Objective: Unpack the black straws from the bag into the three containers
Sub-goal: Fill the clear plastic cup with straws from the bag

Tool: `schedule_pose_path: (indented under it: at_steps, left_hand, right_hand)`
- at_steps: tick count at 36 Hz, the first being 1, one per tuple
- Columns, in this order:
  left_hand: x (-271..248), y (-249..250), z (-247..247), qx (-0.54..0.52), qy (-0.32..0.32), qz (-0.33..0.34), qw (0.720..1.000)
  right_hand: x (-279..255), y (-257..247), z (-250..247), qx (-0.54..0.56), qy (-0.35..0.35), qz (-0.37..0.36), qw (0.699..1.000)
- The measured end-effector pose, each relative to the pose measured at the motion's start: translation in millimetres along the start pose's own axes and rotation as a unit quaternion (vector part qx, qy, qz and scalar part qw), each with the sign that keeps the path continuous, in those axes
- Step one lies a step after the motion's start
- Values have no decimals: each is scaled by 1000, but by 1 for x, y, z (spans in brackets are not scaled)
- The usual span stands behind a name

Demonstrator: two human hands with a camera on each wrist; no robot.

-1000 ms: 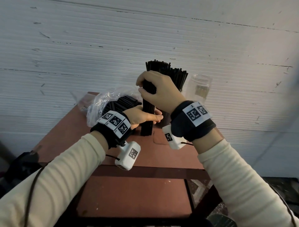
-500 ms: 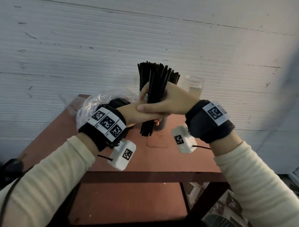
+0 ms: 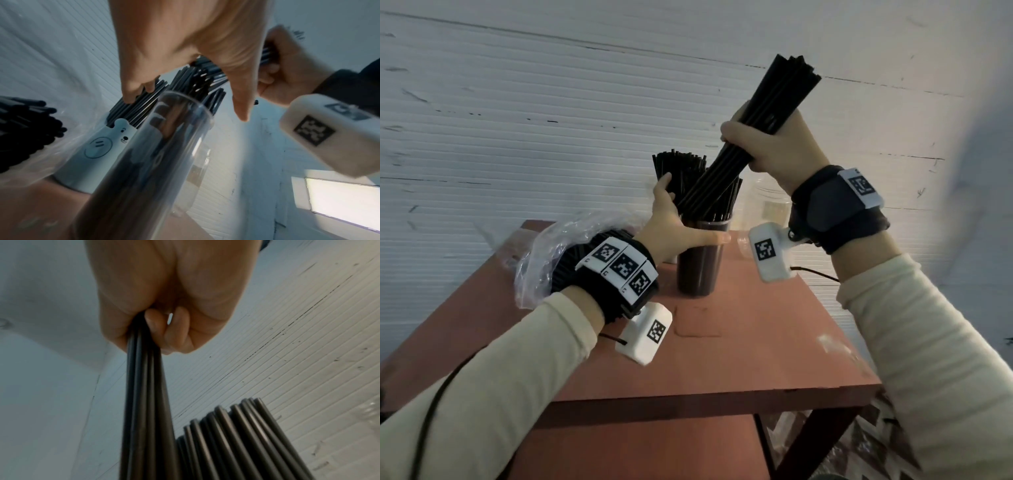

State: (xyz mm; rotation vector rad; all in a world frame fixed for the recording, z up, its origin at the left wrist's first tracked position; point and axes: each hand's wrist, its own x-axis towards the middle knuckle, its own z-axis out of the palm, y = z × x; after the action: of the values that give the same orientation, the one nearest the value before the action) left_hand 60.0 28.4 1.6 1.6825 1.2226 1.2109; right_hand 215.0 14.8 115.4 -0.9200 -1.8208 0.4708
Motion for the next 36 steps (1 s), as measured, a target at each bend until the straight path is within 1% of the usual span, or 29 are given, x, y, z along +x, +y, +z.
schedule_pose_path:
  at_steps: [2, 5, 7, 11, 14, 21, 24, 28, 33, 36]
  left_hand:
    - [7, -2, 1, 1, -29, 1, 1000]
    - [18, -9, 0, -14, -38, 10, 999]
    - [23, -14, -3, -8, -42, -1, 999]
    - [30, -20, -10, 30, -60, -4, 998]
    - [33, -22, -12, 39, -65, -5, 997]
    - [38, -28, -12, 21, -72, -5, 997]
    - [39, -27, -13, 12, -88, -10, 996]
    - [42, -23, -13, 1, -107, 8, 994]
    - [44, -14, -14, 26, -149, 28, 988]
    - [45, -9, -15, 4, -153, 14, 988]
  right_hand:
    - [6, 1, -2, -1, 0, 9, 1000]
    - [15, 4, -3, -18, -4, 24, 1000]
    - [21, 7, -4, -29, -9, 25, 999]
    - [30, 11, -6, -65, -26, 8, 998]
    - [34, 13, -5, -88, -31, -14, 996]
    - [41, 19, 3, -89, -28, -24, 995]
    - [43, 21, 5, -91, -29, -30, 995]
    - [46, 20, 7, -97, -40, -38, 994]
    - [45, 19, 10, -89, -47, -45, 994]
    - [44, 21, 10, -85, -55, -41, 994]
